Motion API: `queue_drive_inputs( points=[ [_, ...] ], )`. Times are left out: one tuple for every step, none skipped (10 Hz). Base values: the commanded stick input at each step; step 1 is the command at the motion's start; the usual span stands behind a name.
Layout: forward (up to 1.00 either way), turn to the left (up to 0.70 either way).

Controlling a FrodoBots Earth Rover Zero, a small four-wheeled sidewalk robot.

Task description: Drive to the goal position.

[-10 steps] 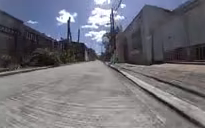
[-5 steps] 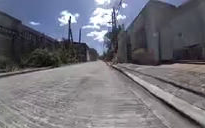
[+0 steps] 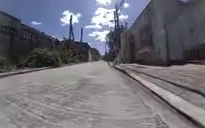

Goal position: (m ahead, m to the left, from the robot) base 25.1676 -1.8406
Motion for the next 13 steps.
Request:
queue_drive_inputs(
  points=[
    [1.00, 0.02],
    [1.00, 0.00],
    [1.00, 0.00],
    [1.00, 0.00],
    [1.00, -0.13],
    [1.00, -0.31],
    [1.00, -0.40],
    [1.00, -0.10],
    [1.00, 0.02],
    [1.00, 0.00],
    [1.00, 0.01],
    [1.00, 0.06],
    [1.00, 0.04]
  ],
)
